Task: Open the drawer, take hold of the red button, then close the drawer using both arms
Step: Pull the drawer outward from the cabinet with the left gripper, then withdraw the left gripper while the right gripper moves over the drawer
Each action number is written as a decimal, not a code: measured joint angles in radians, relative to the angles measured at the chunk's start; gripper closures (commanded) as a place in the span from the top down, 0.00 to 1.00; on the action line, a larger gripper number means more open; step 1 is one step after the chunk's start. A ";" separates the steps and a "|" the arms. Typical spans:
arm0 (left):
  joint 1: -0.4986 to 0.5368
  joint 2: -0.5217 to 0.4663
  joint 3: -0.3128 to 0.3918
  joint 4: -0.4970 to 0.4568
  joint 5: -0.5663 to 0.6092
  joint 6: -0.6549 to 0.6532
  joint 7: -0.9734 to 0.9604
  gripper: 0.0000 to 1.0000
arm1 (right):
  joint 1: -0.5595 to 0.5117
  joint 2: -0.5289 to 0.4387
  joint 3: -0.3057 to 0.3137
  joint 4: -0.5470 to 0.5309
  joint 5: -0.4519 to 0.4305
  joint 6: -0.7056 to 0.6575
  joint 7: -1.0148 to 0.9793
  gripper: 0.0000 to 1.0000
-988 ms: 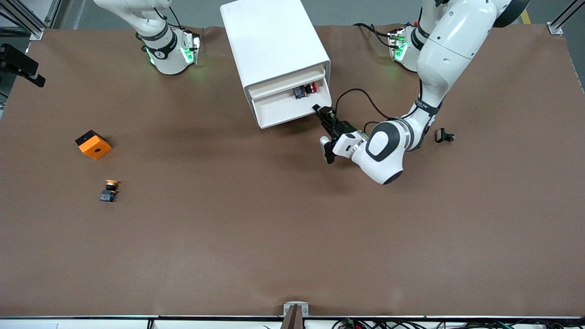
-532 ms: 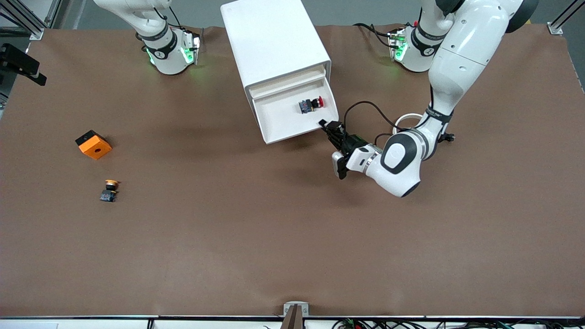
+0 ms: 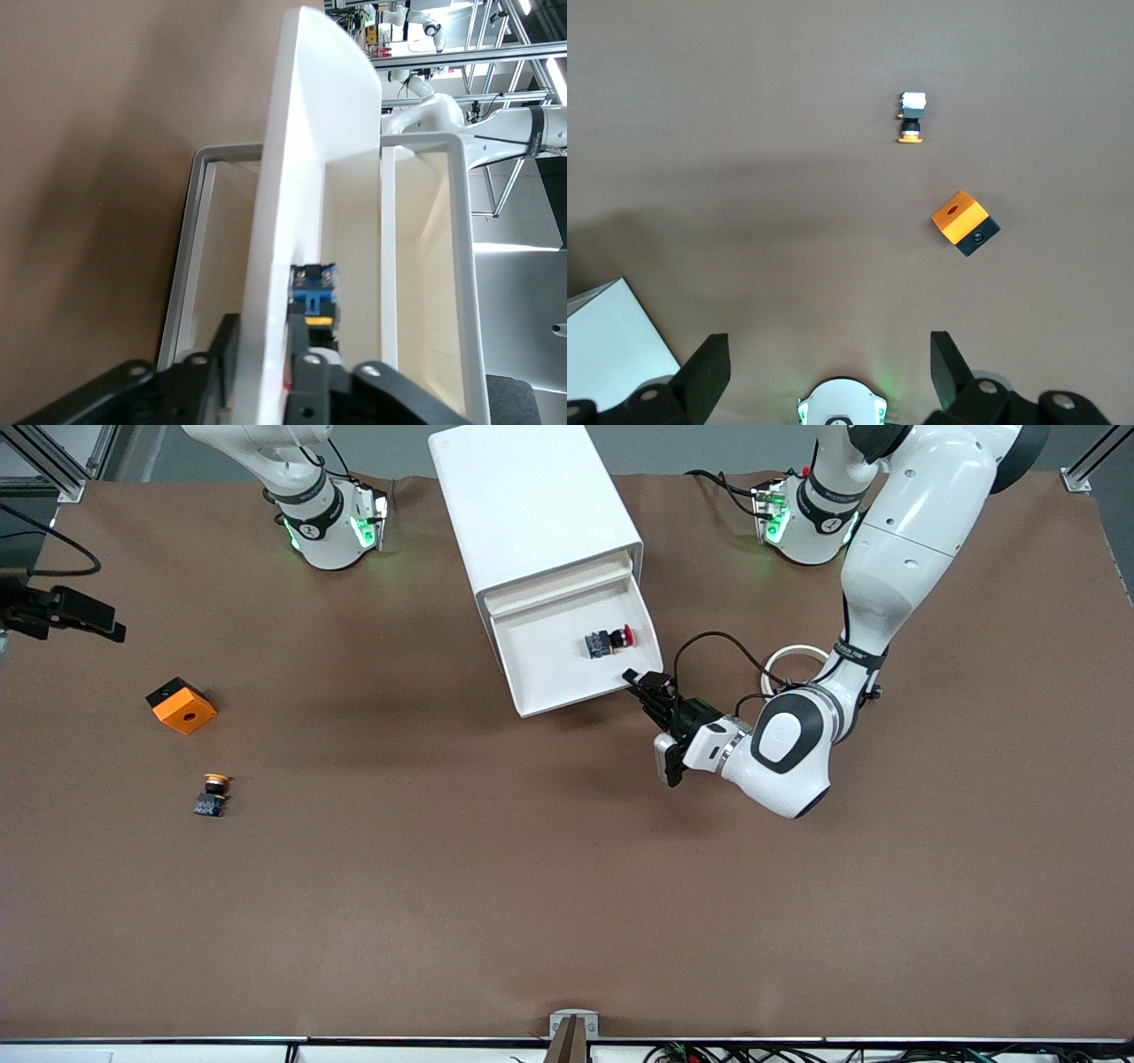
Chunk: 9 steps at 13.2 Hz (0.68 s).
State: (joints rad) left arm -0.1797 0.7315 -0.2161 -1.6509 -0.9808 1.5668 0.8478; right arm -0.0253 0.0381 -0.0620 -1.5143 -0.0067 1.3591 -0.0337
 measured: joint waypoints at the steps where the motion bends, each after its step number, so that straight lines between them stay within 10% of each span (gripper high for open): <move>1: 0.001 0.000 0.000 0.006 -0.001 0.000 -0.019 0.88 | 0.000 0.016 -0.002 0.003 -0.002 0.003 0.000 1.00; 9: 0.051 -0.102 0.000 0.056 0.050 -0.008 -0.294 1.00 | 0.001 0.080 -0.001 0.012 -0.057 0.013 0.001 1.00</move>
State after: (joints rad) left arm -0.1285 0.6293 -0.2166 -1.5948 -0.9308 1.5587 0.5539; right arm -0.0241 0.1185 -0.0630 -1.5020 -0.0639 1.3723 -0.0324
